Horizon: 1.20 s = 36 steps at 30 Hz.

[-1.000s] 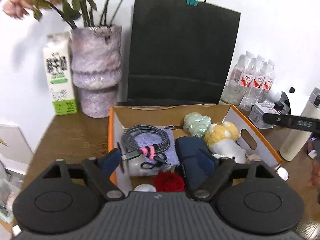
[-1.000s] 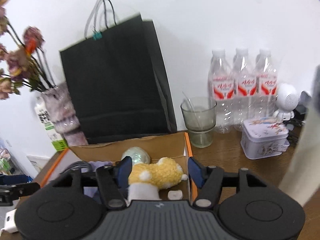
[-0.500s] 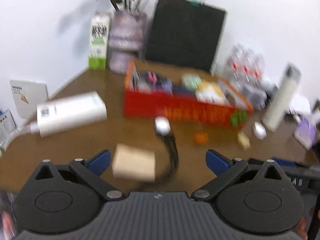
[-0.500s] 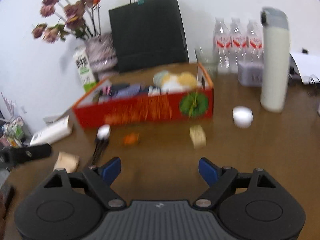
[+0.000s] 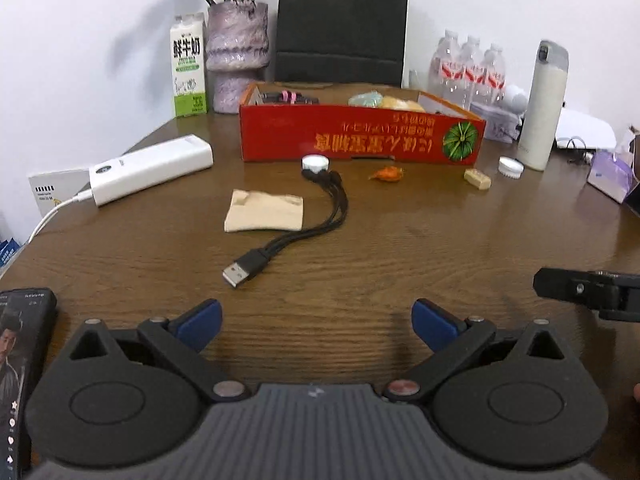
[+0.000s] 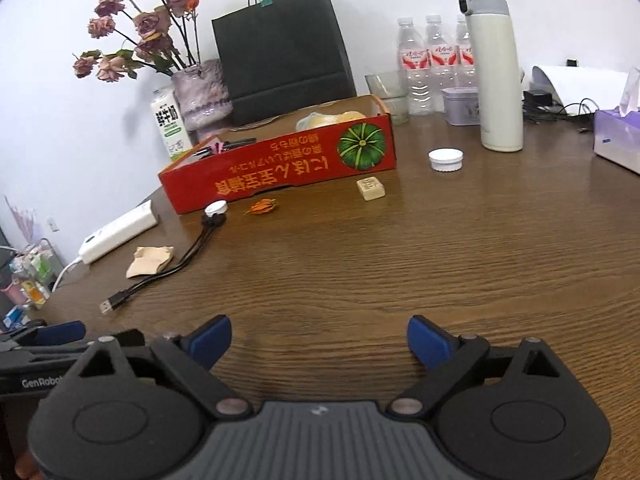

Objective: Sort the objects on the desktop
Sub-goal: 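Withdraw both open tools from the box back over the table, then grasp the small orange toy with the left tool while the right tool grasps the beige block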

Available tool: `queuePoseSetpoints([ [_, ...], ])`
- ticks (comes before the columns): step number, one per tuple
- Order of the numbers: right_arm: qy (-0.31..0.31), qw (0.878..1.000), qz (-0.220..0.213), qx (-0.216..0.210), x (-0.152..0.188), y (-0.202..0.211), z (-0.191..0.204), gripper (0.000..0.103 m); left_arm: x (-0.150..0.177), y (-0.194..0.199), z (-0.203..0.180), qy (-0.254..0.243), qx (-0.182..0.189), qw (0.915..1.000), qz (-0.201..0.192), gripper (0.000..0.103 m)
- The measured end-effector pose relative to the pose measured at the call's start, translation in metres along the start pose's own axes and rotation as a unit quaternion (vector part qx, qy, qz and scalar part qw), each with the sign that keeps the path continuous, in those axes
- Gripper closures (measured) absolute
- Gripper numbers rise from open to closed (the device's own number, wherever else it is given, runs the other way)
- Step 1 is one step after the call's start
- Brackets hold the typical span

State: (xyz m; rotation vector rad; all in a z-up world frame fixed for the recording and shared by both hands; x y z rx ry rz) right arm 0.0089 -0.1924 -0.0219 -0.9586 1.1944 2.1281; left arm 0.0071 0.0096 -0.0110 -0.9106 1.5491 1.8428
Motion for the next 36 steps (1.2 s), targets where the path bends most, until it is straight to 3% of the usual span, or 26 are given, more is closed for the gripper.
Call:
queuePoseSetpoints([
  [2,0.008,1.000,0.002,0.007,0.001,-0.002,0.002,0.008,0.000,-0.006,-0.003,-0.013,0.001,0.9997,0.020,0.000],
  [7,0.026,1.000,0.009,0.012,0.002,-0.006,0.007,0.008,0.001,-0.009,-0.006,-0.020,-0.004,0.9996,0.021,0.000],
  [14,-0.013,1.000,0.006,-0.026,-0.005,-0.004,-0.005,0.008,0.001,-0.009,-0.006,-0.021,-0.002,0.9995,0.022,0.000],
  [15,-0.026,0.999,0.008,-0.032,-0.008,-0.004,-0.009,0.008,0.000,-0.009,-0.008,-0.024,0.007,0.9994,0.022,0.000],
  [18,-0.051,0.999,0.011,-0.008,-0.028,-0.011,-0.029,0.008,-0.017,-0.013,-0.015,-0.045,0.091,0.9948,0.013,0.000],
  [22,-0.067,0.997,0.000,0.045,-0.069,-0.034,-0.067,0.009,-0.062,-0.034,-0.030,-0.052,0.094,0.9941,-0.019,0.000],
  [29,-0.035,0.998,0.046,0.019,-0.109,-0.106,-0.081,0.017,-0.118,-0.111,-0.079,-0.137,0.114,0.9840,0.003,0.020],
  [34,0.029,0.997,0.041,0.054,-0.114,-0.134,-0.070,0.022,-0.126,-0.149,-0.095,-0.163,0.130,0.9772,0.041,0.038],
  [36,0.060,0.995,0.039,0.064,-0.110,-0.135,-0.063,0.043,-0.128,-0.150,-0.094,-0.145,0.144,0.9781,0.038,0.065],
])
Point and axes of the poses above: each gripper's, at about its wrist camera, not at the fingertips, and y roughly against the way its jaws point, z to its left, x to its underside, the point moved 3 cm from there along -y, roughly the way its jaws point, and after that the axes turned 11 degrees about -x, right-handed, at the moved point
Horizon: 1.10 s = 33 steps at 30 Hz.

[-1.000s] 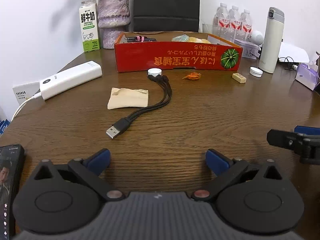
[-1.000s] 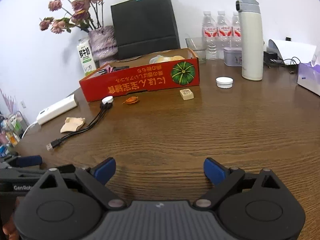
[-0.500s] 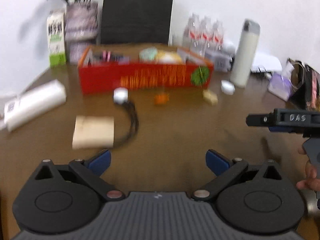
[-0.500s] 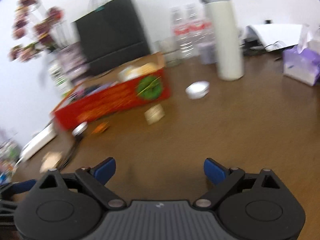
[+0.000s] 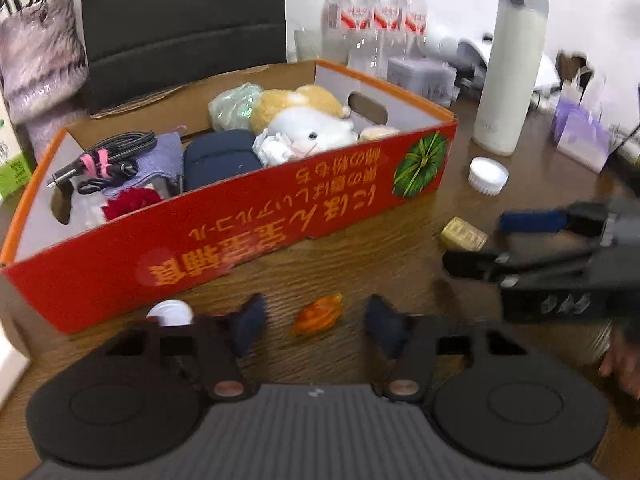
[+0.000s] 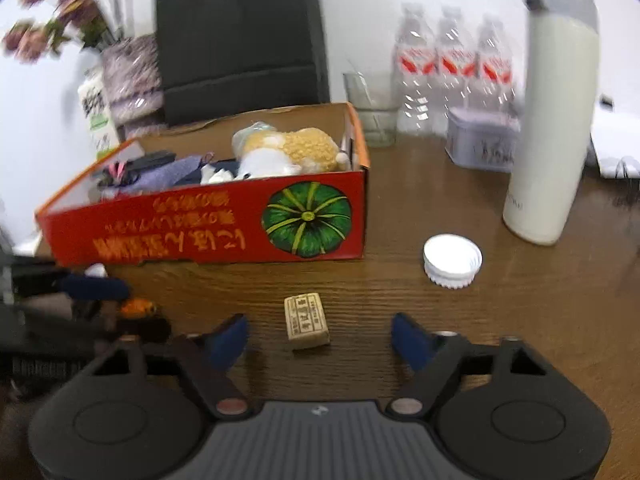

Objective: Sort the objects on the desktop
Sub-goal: 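Grasp the small orange toy with the left tool while the right tool grasps the beige block, then drop the orange toy into the box with the left tool while the right tool drops the block in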

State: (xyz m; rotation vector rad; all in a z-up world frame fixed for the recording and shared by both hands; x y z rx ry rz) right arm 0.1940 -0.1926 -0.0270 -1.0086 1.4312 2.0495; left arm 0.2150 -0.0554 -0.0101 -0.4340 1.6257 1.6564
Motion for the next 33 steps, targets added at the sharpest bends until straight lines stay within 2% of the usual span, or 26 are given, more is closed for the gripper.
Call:
queuePoseSetpoints([
  [1,0.006,1.000,-0.003,0.003,0.001,0.001,0.002,0.062,0.001,0.001,-0.001,-0.001,-0.003,1.0000,-0.002,0.071],
  [2,0.008,1.000,-0.005,0.006,0.001,0.002,0.002,0.073,0.001,0.002,-0.003,0.000,-0.002,1.0000,-0.003,0.076],
  [4,0.013,1.000,-0.011,0.010,0.003,0.003,0.004,0.082,0.005,0.008,-0.009,0.006,0.005,1.0000,-0.002,0.078],
  [7,0.006,1.000,-0.016,0.007,0.004,0.006,0.003,0.082,0.014,0.022,-0.016,0.019,0.018,0.9997,0.002,0.082],
  [8,-0.002,1.000,-0.018,0.003,0.005,0.009,0.003,0.082,0.019,0.029,-0.017,0.031,0.017,0.9994,0.005,0.086],
  [11,-0.019,0.999,-0.030,-0.011,0.012,0.024,0.012,0.083,0.037,0.060,-0.018,0.075,0.009,0.9971,-0.010,0.087],
  [15,-0.016,0.998,-0.063,-0.022,0.034,0.067,0.039,0.083,0.066,0.102,-0.018,0.120,0.012,0.9922,-0.031,0.087],
  [19,-0.002,0.995,-0.094,-0.046,0.069,0.119,0.065,0.083,0.099,0.138,-0.016,0.143,0.009,0.9891,-0.032,0.087],
  [22,-0.004,0.995,-0.087,-0.056,0.094,0.144,0.076,0.083,0.119,0.161,-0.015,0.154,0.011,0.9871,-0.041,0.087],
  [25,0.006,0.996,-0.076,-0.046,0.110,0.162,0.084,0.083,0.133,0.182,-0.015,0.166,0.021,0.9849,-0.046,0.087],
  [29,0.018,0.996,-0.079,-0.039,0.114,0.181,0.090,0.083,0.133,0.201,-0.013,0.162,0.046,0.9833,-0.069,0.087],
  [33,0.011,0.993,-0.113,-0.044,0.084,0.205,0.088,0.083,0.104,0.219,-0.001,0.144,0.050,0.9817,-0.114,0.087],
])
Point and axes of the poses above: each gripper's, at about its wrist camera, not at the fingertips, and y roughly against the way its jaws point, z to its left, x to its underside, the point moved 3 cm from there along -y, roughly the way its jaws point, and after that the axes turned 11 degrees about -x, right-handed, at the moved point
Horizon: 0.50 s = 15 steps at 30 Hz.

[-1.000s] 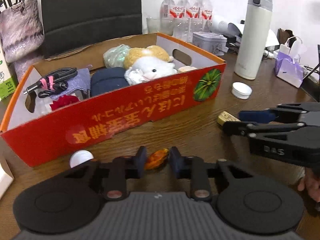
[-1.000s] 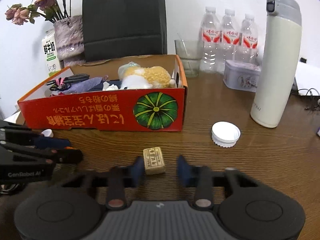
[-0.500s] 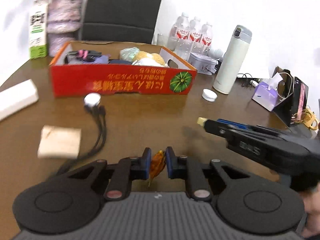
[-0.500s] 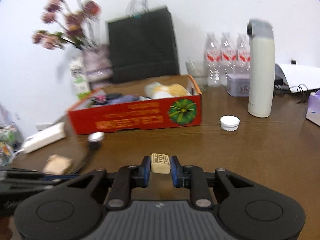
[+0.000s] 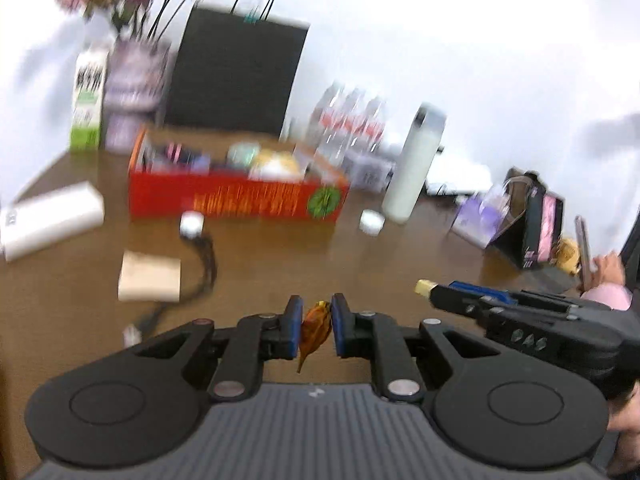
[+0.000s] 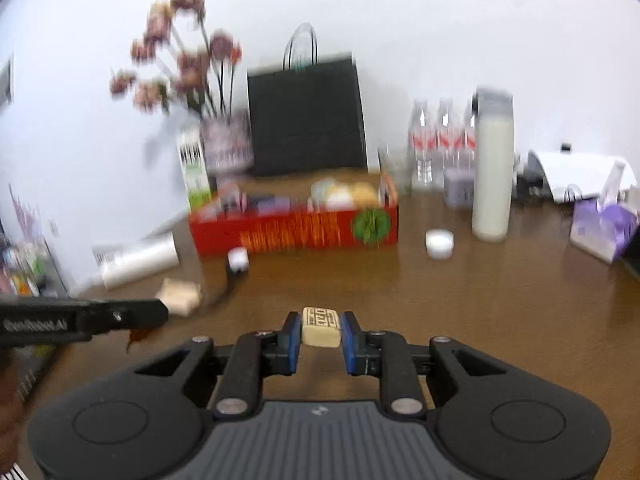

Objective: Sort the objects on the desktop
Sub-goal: 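Drop the orange toy into the box with the left tool while the right tool drops the block in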

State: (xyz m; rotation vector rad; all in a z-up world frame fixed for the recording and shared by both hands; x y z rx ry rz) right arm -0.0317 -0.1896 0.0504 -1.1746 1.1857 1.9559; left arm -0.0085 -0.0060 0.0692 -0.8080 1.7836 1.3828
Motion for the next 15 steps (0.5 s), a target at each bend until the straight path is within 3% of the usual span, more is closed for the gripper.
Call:
queuePoseSetpoints([
  [4,0.018,0.999,-0.046,0.002,-0.058,-0.003,-0.008,0.083,-0.067,-0.015,0.010,-0.008,0.003,0.9997,-0.022,0.087],
  [8,0.013,0.998,-0.063,-0.010,-0.132,-0.048,-0.032,0.083,-0.148,-0.061,0.017,-0.020,-0.006,0.9993,-0.032,0.087],
  [11,-0.009,0.999,-0.030,-0.019,-0.175,-0.115,-0.068,0.083,-0.199,-0.121,0.023,-0.017,-0.030,0.9993,-0.017,0.087],
  [15,-0.011,0.997,0.075,0.000,-0.194,-0.222,-0.110,0.083,-0.229,-0.210,0.035,-0.014,-0.060,0.9977,0.028,0.087],
])
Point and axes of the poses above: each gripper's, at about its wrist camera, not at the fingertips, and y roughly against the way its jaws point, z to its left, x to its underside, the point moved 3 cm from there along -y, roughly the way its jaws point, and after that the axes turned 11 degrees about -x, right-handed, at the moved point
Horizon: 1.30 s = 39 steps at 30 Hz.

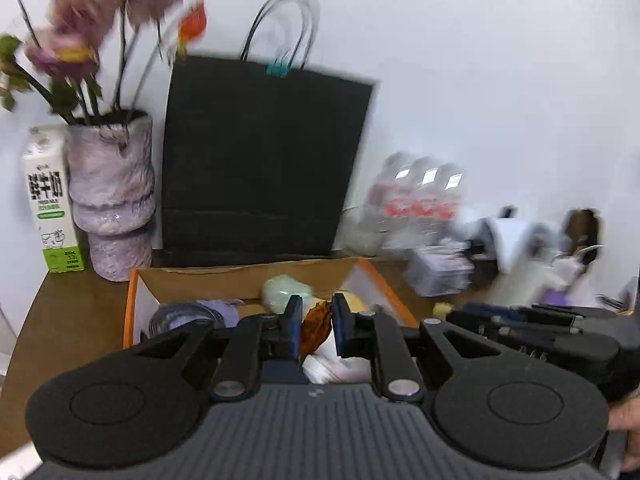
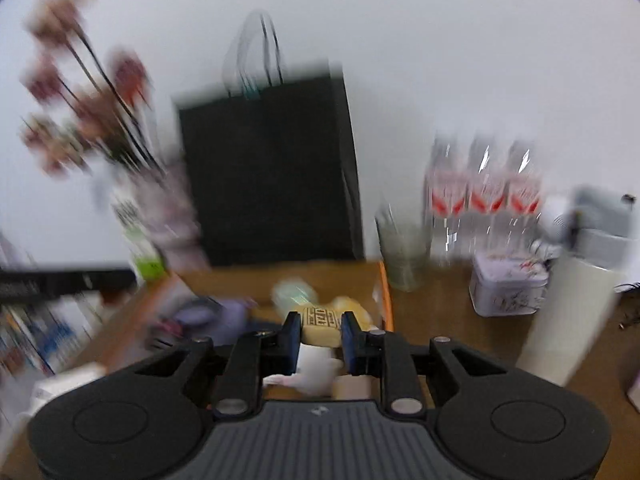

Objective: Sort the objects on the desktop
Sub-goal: 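Drop the orange toy into the box with the left tool while the right tool drops the block in, then withdraw both open tools from the box back over the table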

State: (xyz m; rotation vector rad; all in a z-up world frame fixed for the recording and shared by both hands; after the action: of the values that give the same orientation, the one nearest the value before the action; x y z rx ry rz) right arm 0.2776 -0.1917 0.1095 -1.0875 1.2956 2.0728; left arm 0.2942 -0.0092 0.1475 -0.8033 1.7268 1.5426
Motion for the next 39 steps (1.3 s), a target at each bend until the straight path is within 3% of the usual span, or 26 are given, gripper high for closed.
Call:
queuePoseSetpoints([
  [3,-0.002,0.998,0.061,0.009,-0.007,-0.060,-0.019,0.083,-0.011,-0.075,0.000,-0.011,-0.028,0.9980,0.055,0.087],
  [7,-0.010,0.993,0.109,0.038,-0.004,-0.111,-0.034,0.083,-0.008,-0.155,0.011,-0.002,-0.053,0.9923,0.112,0.086],
  [10,-0.006,0.991,0.132,0.025,0.005,-0.123,-0.038,0.083,-0.008,-0.179,0.020,0.019,-0.071,0.9910,0.112,0.084],
  [12,0.007,0.989,0.141,0.032,0.008,-0.127,-0.038,0.080,-0.008,-0.190,0.023,0.031,-0.068,0.9907,0.114,0.073],
  [14,0.002,0.989,0.148,0.009,0.010,-0.128,-0.040,0.069,-0.009,-0.192,0.019,0.020,-0.056,0.9913,0.117,0.067],
  [16,-0.008,0.991,0.131,-0.005,0.004,-0.122,-0.041,0.060,-0.009,-0.184,0.016,0.014,-0.059,0.9923,0.108,0.063],
  [19,-0.008,0.995,0.101,0.008,-0.009,-0.104,-0.037,0.053,-0.011,-0.166,0.012,-0.001,-0.074,0.9919,0.103,0.060],
  [22,-0.006,0.996,0.085,0.015,-0.021,-0.088,-0.029,0.049,-0.019,-0.143,0.012,-0.008,-0.084,0.9923,0.092,0.048],
  [25,0.002,0.997,0.074,0.014,-0.027,-0.065,-0.016,0.044,-0.022,-0.105,0.011,-0.002,-0.091,0.9928,0.078,0.038],
  [28,0.006,0.999,0.050,0.016,-0.023,-0.041,-0.008,0.033,-0.010,-0.061,0.008,0.001,-0.092,0.9939,0.061,0.029],
  [33,-0.005,1.000,-0.005,0.018,0.038,0.005,0.011,0.032,0.046,0.019,0.005,0.032,-0.098,0.9943,0.025,0.018],
  [36,-0.016,0.999,-0.045,0.007,0.087,0.041,0.029,0.032,0.100,0.061,-0.004,0.033,-0.107,0.9937,0.004,0.008],
  [39,0.003,0.999,-0.046,0.027,0.140,0.071,0.046,0.030,0.160,0.099,-0.007,0.039,-0.102,0.9941,0.000,0.002],
])
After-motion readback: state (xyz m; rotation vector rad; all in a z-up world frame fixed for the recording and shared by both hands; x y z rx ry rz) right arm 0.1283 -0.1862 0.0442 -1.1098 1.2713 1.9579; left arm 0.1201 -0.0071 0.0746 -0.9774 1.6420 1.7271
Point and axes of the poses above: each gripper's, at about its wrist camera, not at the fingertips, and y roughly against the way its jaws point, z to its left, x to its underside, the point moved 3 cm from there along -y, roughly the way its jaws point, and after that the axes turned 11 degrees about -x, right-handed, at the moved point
